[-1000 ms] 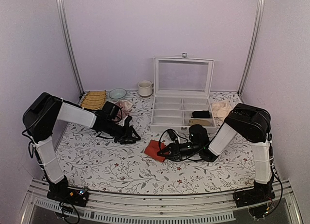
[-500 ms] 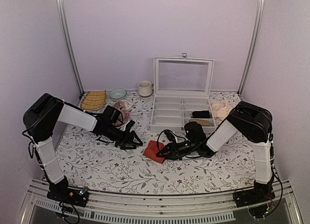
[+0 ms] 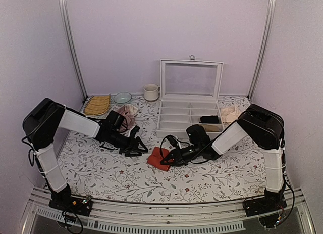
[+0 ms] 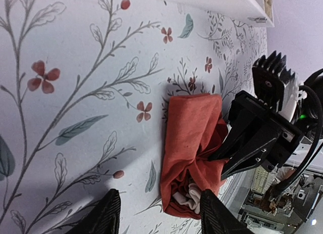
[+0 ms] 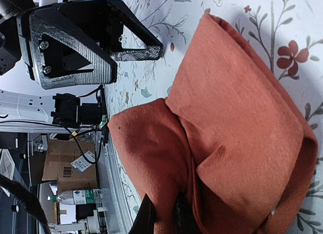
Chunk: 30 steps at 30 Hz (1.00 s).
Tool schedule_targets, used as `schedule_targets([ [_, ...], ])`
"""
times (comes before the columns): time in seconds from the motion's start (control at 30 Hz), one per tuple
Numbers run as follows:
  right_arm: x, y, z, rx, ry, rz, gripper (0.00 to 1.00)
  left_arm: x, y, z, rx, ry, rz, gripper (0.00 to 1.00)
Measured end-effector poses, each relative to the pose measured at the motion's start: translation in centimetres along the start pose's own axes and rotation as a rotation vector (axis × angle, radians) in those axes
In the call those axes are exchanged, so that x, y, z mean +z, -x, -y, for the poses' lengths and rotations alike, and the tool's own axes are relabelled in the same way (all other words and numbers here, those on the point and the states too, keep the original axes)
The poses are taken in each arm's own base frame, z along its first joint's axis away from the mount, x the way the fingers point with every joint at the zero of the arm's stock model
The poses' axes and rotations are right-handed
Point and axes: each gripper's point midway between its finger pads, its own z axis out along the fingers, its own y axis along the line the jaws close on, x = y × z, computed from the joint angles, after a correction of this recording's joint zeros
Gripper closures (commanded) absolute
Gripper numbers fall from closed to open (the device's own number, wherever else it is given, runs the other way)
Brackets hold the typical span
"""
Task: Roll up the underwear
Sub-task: Roll the underwear at the center of the board.
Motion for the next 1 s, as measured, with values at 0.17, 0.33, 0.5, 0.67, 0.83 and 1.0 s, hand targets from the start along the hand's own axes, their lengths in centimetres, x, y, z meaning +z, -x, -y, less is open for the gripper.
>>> schedule_targets([
  [0.17,0.4,0.0,-0.2,-0.016,-0.013,-0.022,1.0,-0.2,-0.9,0.2,0.001,-0.015,-0.016,0.45],
  [0.33,0.7,0.0,-0.3,-0.029,-0.024,-0.041,1.0,0.0,-2.4,0.8,0.024,-0.038,-0.055,0.43],
  [0.5,0.8,0.0,-0.3,-0.029,-0.031,-0.052,1.0,0.7,-4.0,1.7,0.058,-0.061,-0.104,0.42],
  [0.67,0.8,0.0,-0.3,-0.03,-0.038,-0.062,1.0,1.1,-4.7,2.2,0.079,-0.067,-0.123,0.42],
  [0.83,0.9,0.0,-0.3,-0.032,-0.043,-0.068,1.0,1.4,-4.4,2.3,0.085,-0.058,-0.122,0.46],
  [1.0,1.2,-0.2,-0.5,-0.042,-0.052,-0.076,1.0,2.0,-3.6,2.0,0.078,-0.037,-0.113,0.63],
])
